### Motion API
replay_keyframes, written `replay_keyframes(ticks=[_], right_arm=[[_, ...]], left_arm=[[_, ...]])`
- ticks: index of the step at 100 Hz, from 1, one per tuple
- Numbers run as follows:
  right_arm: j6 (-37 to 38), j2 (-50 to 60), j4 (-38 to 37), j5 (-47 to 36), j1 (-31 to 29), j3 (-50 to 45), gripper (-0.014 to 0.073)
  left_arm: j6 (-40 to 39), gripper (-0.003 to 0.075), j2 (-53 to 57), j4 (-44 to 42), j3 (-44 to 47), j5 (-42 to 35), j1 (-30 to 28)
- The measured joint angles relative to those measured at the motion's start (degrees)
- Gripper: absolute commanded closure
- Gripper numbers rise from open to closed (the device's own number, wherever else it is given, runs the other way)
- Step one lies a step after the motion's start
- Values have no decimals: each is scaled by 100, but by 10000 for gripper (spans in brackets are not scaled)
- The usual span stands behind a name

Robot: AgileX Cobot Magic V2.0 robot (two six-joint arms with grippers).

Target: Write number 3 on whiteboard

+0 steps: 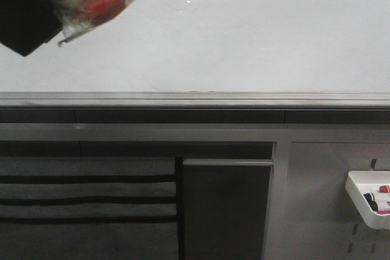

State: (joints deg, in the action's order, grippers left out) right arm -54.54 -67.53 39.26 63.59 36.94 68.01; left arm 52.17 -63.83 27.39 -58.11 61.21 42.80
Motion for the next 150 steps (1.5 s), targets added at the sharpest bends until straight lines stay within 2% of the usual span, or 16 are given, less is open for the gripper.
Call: replay_keyframes(ticks=[16,26,54,80,95,104,109,119,126,131,137,150], right_arm=[[-13,-440,-16,-327,497,74,118],[-26,-600,-26,-409,579,74,142],[-35,-668,-38,-459,601,74,326],[-35,-668,-60,-462,601,74,582],[-35,-668,-81,-471,601,74,632],[-35,-668,-81,-471,601,74,632],[-35,-668,-81,-471,601,74,632],[-35,-668,-81,-460,601,74,632],[-35,-668,-98,-460,601,74,632],[-35,-668,-146,-495,601,74,631],[58,-668,-270,-561,601,74,632],[773,-516,-997,-824,513,74,632]], left_arm=[[0,739,0,0,0,0,3],[0,739,0,0,0,0,14],[0,739,0,0,-9,0,14],[4,739,0,0,-9,-127,14],[4,734,0,0,-9,-136,14],[4,660,0,0,-9,-136,14],[4,573,0,0,-9,-141,14],[4,340,0,-40,-9,-209,14],[4,237,0,-175,-9,-335,14],[-58,209,20,-317,-9,-432,-1],[-285,213,53,-531,-9,-575,-80],[-702,218,314,-796,-9,-812,-443]])
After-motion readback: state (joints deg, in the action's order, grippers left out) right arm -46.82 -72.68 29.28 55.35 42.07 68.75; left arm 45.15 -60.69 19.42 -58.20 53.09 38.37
